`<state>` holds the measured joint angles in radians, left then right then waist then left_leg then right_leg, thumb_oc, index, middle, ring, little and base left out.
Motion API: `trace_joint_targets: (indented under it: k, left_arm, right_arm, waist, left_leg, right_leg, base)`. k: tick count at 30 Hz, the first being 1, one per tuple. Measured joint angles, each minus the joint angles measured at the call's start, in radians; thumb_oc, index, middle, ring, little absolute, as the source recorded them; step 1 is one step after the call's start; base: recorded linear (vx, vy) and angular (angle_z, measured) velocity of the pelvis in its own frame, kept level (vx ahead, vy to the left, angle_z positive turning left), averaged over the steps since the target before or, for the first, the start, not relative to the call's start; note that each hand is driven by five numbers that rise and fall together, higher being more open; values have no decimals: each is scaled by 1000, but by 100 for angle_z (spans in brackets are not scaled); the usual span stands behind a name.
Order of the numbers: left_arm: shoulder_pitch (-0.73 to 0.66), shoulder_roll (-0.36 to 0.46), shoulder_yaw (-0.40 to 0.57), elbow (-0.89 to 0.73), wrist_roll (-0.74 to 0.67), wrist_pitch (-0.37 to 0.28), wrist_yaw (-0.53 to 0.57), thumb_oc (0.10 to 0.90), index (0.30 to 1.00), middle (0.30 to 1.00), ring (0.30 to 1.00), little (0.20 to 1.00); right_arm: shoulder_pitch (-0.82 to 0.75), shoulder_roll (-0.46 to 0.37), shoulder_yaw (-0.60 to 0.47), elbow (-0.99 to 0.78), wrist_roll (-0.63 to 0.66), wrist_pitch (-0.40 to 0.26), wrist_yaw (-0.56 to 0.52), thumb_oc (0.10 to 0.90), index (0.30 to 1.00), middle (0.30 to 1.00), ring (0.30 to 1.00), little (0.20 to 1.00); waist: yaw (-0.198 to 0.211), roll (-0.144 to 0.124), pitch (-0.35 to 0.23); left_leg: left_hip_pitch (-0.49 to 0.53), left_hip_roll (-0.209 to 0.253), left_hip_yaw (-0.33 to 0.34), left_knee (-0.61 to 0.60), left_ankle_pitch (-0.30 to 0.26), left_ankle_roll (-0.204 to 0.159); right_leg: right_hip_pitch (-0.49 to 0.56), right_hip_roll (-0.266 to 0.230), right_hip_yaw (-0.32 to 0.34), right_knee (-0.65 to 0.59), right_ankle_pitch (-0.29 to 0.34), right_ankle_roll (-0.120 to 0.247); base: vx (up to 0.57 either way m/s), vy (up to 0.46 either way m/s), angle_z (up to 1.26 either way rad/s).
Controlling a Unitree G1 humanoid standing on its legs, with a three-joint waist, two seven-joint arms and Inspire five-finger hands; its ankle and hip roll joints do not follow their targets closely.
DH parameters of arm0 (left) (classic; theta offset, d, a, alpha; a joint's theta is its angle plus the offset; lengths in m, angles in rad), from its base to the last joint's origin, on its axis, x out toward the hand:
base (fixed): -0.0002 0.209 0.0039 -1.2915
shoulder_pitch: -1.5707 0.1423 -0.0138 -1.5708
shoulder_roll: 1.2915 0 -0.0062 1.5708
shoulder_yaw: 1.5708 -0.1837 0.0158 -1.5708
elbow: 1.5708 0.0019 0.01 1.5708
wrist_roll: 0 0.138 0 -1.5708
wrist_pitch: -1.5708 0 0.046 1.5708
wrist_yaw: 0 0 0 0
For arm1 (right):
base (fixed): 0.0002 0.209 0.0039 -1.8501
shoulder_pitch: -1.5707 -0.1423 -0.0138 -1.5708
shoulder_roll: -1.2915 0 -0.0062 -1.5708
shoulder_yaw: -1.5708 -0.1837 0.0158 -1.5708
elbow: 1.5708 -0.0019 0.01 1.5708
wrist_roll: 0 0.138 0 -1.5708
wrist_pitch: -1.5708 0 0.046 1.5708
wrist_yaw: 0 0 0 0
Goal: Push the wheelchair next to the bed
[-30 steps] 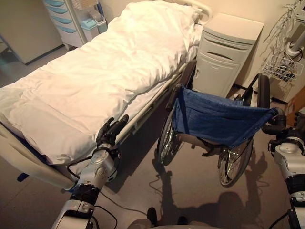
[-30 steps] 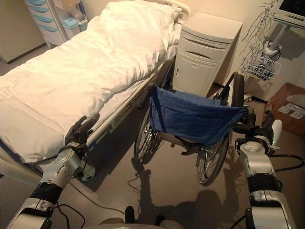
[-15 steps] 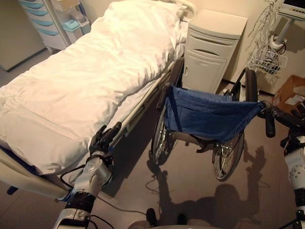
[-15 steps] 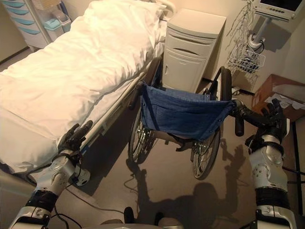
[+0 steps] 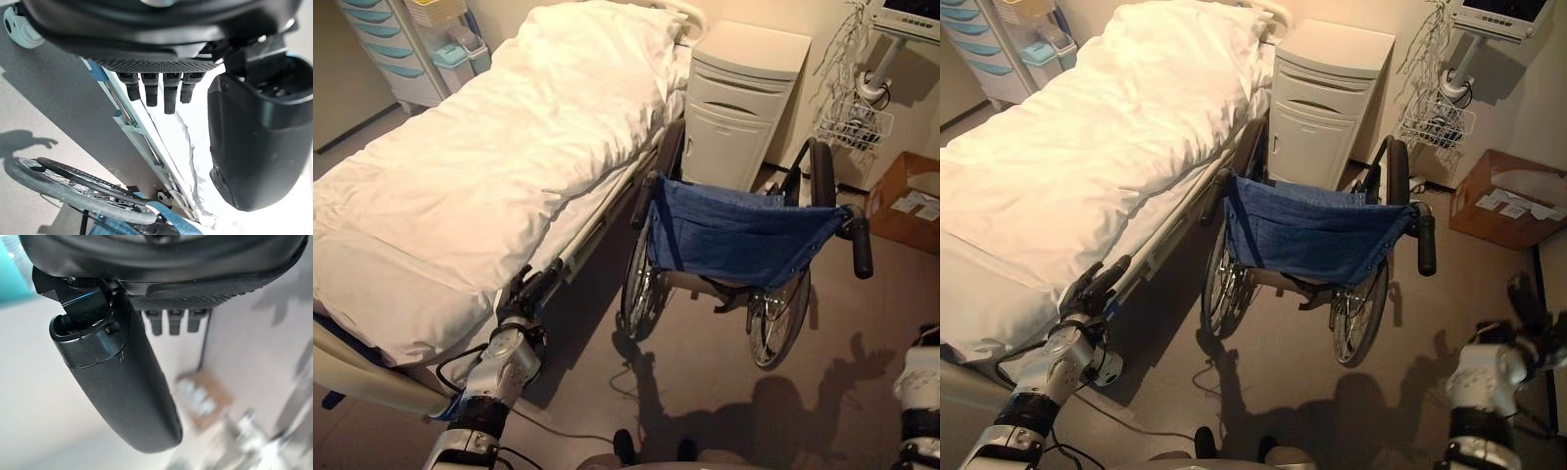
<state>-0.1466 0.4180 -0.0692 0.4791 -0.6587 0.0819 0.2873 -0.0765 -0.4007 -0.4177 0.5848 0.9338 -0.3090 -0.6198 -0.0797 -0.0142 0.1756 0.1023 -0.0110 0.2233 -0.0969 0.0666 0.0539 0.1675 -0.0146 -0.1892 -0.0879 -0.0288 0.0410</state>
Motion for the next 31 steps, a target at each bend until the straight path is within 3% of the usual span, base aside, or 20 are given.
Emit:
trace_joint_targets:
  k: [2, 5, 9, 17, 25, 31]
  left_arm:
    - [44, -33, -2, 18, 15, -11, -34, 800, 900, 900, 900, 900]
    - [83, -75, -2, 65, 37, -27, -79, 800, 900, 900, 900, 900]
    - [140, -104, -1, 133, 56, -64, -152, 800, 900, 900, 900, 900]
    - [216, -105, -3, 206, 194, -146, -262, 800, 900, 900, 900, 900]
    - [209, -134, -12, 432, 236, -158, -282, 800, 900, 900, 900, 900]
    - [227, -174, -40, 596, 299, -127, -329, 800, 900, 900, 900, 900]
  right_arm:
    - [58, 84, 42, 17, -38, 13, -2, 800, 900, 900, 900, 900]
    - [111, 143, 115, 68, -123, 33, 7, 800, 900, 900, 900, 900]
    - [148, 154, 233, 223, -298, 93, 131, 800, 900, 900, 900, 900]
    - [206, 155, 419, 353, -622, 216, 399, 800, 900, 900, 900, 900]
    - [203, 162, 541, 424, -691, 265, 580, 800, 900, 900, 900, 900]
    - [195, 172, 553, 449, -691, 282, 670, 800, 900, 900, 900, 900]
  waist:
    - [-7, 11, -6]
    - [-11, 23, -14]
    - [-11, 28, -21]
    - [2, 18, -45]
    - [3, 18, -75]
    - [12, 18, -78]
  left_leg:
    - [1, 0, 1, -1, -2, 2]
    - [3, -1, 1, -1, -3, 3]
    - [3, 1, 1, -1, -6, -2]
    - [-1, 0, -2, -1, -5, 0]
    - [-2, 1, -8, -1, -6, -2]
    - [-3, 1, -12, -1, -6, -2]
  right_leg:
    - [-2, 0, 9, 0, 1, 1]
    - [0, -1, 12, 0, 1, 2]
    - [-1, 0, 14, 0, 1, 2]
    - [-3, 0, 13, 0, 1, 1]
    - [-3, 1, 12, 0, -1, 2]
    - [-4, 1, 9, 0, -1, 2]
  base:
    - [-8, 10, -6]
    - [-2, 6, -2]
    - [0, 0, 0]
    - [0, 0, 0]
    - [2, 0, 1]
    - [5, 2, 1]
